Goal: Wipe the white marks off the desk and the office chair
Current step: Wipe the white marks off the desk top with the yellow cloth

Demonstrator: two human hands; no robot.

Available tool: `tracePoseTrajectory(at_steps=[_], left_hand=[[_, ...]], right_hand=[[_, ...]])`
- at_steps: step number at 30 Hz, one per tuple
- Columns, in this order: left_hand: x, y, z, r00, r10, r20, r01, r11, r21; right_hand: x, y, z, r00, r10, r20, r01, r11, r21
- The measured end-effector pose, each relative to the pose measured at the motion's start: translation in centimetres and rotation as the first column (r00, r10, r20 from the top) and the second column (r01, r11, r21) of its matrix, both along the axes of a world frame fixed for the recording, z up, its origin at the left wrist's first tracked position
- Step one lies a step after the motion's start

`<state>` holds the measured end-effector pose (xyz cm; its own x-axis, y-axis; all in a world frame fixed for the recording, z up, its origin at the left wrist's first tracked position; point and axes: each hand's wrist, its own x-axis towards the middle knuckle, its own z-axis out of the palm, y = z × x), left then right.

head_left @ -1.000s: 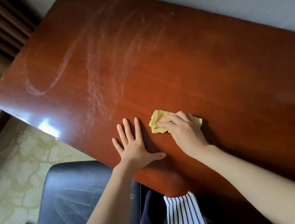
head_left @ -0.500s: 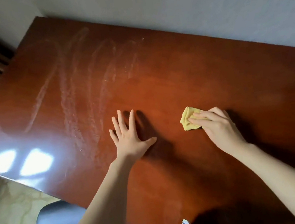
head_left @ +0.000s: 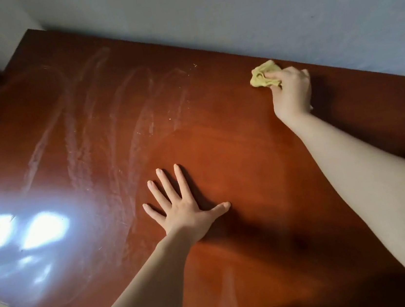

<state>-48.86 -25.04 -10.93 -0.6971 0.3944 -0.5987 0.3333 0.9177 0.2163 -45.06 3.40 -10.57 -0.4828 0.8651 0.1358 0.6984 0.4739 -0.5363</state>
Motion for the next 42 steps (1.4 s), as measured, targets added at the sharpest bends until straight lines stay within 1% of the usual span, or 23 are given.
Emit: tracePoseTrajectory(at_steps=[3,5,6,7,9,11,13,16,18,21,24,27,30,35,42], left_hand=[[0.0,0.1,0.1,1.000,0.002,0.001,-0.002,1.000,-0.002],[-0.1,0.1,0.1,1.000,0.002,0.005,-0.002,1.000,0.001],[-0.1,0.1,0.2,1.000,0.002,0.010,-0.002,1.000,0.003],[0.0,0.1,0.3,1.000,0.001,0.015,-0.001,1.000,0.004],[-0.1,0.1,0.3,1.000,0.003,0.019,-0.003,1.000,0.002],[-0.2,0.2,0.5,1.000,0.005,0.024,-0.004,1.000,-0.011],[-0.2,0.2,0.7,1.000,0.001,0.029,-0.001,1.000,-0.017],[-0.1,0.2,0.8,1.000,-0.001,0.030,0.001,1.000,-0.009],[-0.1,0.3,1.0,1.000,-0.005,0.027,0.005,1.000,-0.011],[-0.1,0.3,1.1,1.000,-0.009,0.027,0.010,1.000,-0.021],[0.0,0.4,1.2,1.000,-0.013,0.029,0.014,1.000,-0.028],[0.0,0.4,1.2,0.999,-0.014,0.034,0.015,1.000,-0.025],[-0.1,0.4,1.3,0.999,-0.017,0.045,0.018,1.000,-0.026],[-0.1,0.3,1.1,0.999,-0.020,0.045,0.021,1.000,-0.014],[0.0,0.0,0.6,1.000,-0.025,0.011,0.025,1.000,0.008]], right_hand=[[-2.7,0.8,-0.1,0.996,-0.092,-0.003,0.092,0.995,-0.026],[-3.6,0.7,-0.1,0.993,-0.114,-0.006,0.114,0.993,-0.025],[-3.6,0.4,-0.1,0.995,-0.098,0.000,0.098,0.995,-0.018],[-3.3,-0.1,-0.2,0.998,-0.055,0.009,0.055,0.998,-0.003],[-2.1,-1.5,-0.4,0.996,0.087,0.015,-0.087,0.995,0.047],[-0.2,-3.6,-0.4,0.973,0.230,-0.030,-0.228,0.971,0.067],[2.0,-6.1,-0.3,0.936,0.342,-0.080,-0.339,0.939,0.053],[5.5,-9.3,0.0,0.890,0.450,-0.077,-0.451,0.892,-0.008],[7.6,-10.9,0.2,0.843,0.535,-0.063,-0.537,0.843,-0.023],[11.0,-12.6,0.3,0.756,0.652,-0.049,-0.652,0.758,0.024],[13.4,-13.0,0.3,0.714,0.700,-0.018,-0.697,0.713,0.079],[13.3,-11.6,0.1,0.725,0.689,-0.027,-0.681,0.722,0.123],[10.6,-9.1,0.3,0.779,0.627,-0.027,-0.618,0.774,0.137],[4.2,-4.7,0.5,0.866,0.499,-0.037,-0.494,0.865,0.092],[-6.7,-0.5,0.1,0.948,0.317,-0.036,-0.314,0.946,0.074]])
